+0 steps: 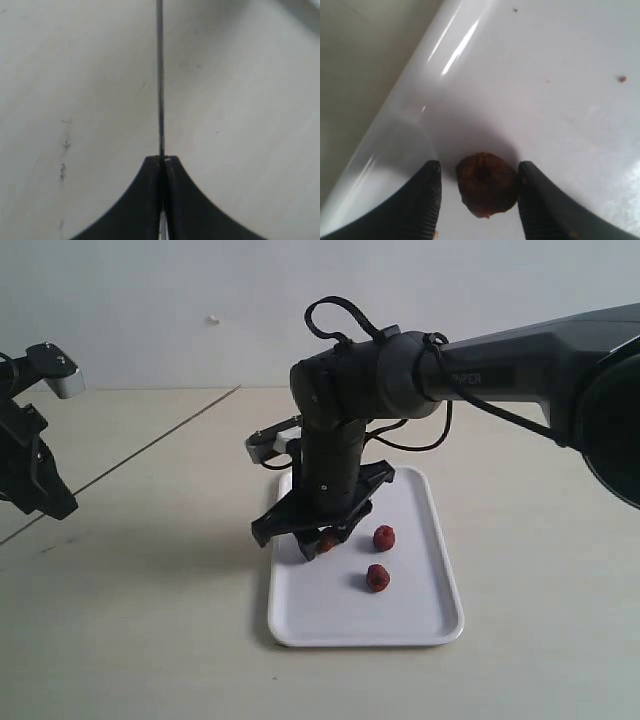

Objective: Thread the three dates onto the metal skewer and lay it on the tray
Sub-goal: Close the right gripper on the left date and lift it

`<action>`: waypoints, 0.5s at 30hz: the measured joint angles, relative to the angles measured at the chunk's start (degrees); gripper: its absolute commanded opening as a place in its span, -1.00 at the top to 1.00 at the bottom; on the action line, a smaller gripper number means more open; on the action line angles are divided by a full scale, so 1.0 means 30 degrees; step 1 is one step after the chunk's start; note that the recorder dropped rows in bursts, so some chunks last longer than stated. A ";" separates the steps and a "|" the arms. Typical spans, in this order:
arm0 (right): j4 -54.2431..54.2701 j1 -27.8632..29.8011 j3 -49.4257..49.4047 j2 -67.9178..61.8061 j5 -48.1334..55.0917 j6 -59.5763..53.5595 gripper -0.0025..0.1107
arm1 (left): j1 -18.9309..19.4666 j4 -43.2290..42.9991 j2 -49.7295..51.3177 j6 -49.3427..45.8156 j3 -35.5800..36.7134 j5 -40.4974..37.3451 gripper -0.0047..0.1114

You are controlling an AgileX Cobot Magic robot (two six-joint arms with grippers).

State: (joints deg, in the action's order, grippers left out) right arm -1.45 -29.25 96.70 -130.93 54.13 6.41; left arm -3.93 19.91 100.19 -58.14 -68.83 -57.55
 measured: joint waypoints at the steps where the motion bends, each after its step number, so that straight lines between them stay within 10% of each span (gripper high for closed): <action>1: 0.0000 0.0000 0.0000 0.0000 0.0000 -0.0186 0.12 | 0.0000 0.0000 0.0000 0.0000 0.0000 0.0000 0.92; 15: 0.0031 0.0000 0.0000 0.0000 0.0000 -0.0623 0.30 | 0.0000 0.0000 0.0000 0.0000 0.0000 0.0000 0.92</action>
State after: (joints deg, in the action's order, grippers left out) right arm -1.36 -29.25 96.70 -130.93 54.13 4.54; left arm -3.93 19.91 100.19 -58.14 -68.83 -57.55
